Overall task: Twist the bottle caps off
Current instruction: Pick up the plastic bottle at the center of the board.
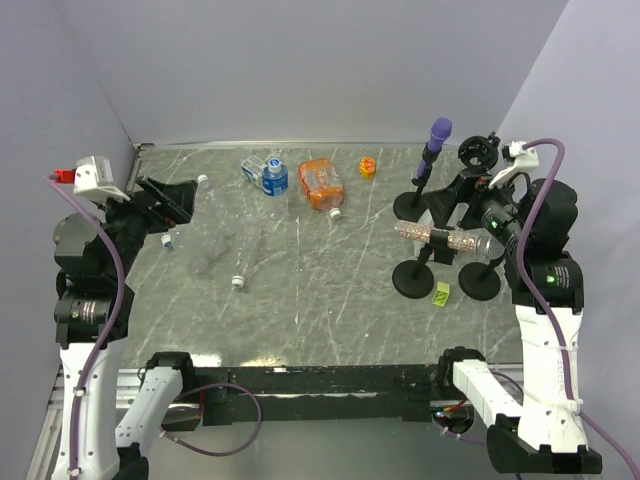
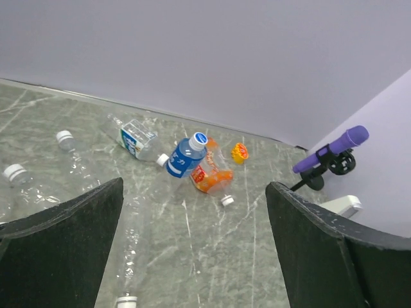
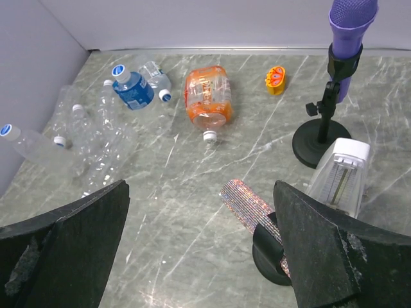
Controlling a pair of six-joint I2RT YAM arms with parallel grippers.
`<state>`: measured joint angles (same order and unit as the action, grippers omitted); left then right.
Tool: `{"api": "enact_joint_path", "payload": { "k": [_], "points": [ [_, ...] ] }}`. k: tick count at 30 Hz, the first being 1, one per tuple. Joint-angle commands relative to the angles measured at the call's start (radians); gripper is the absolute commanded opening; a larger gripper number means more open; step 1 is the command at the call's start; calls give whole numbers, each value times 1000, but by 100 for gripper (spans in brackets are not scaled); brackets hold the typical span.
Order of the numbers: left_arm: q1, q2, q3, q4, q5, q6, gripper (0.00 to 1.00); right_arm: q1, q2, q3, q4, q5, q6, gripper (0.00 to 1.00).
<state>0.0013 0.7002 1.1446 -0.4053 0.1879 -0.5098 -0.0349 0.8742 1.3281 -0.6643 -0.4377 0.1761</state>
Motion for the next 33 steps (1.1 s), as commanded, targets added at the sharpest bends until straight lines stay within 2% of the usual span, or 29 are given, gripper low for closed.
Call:
{"api": "enact_joint_path", "payload": {
  "k": [1,10,12,17,20,23,27,31,33],
  "points": [
    [5,8,52,-21,54,-32,97,6,-4,23,31,11,48,99],
    [6,-14,66,-156,36,-58,96,6,-27,-75,112,-61,2,99],
    [5,-16,66,-181,25,-56,97,6,-37,-102,130,-136,-67,99],
    [5,-2,66,-265,-30,-32,97,9,-84,-233,198,-484,-335,99],
    [5,7,89,-357,-128,22,97,9,-90,-326,198,-501,-429,99],
    [5,5,101,-385,-166,50,97,-5,-95,-378,219,-576,-445,99],
    [5,19,90,-400,-150,48,97,-8,-93,-437,212,-734,-524,99],
    [6,39,84,-429,-143,45,97,-14,-96,-518,262,-817,-544,99],
    [6,57,87,-446,-151,53,97,-16,-96,-518,232,-823,-587,99]
  ]
}}
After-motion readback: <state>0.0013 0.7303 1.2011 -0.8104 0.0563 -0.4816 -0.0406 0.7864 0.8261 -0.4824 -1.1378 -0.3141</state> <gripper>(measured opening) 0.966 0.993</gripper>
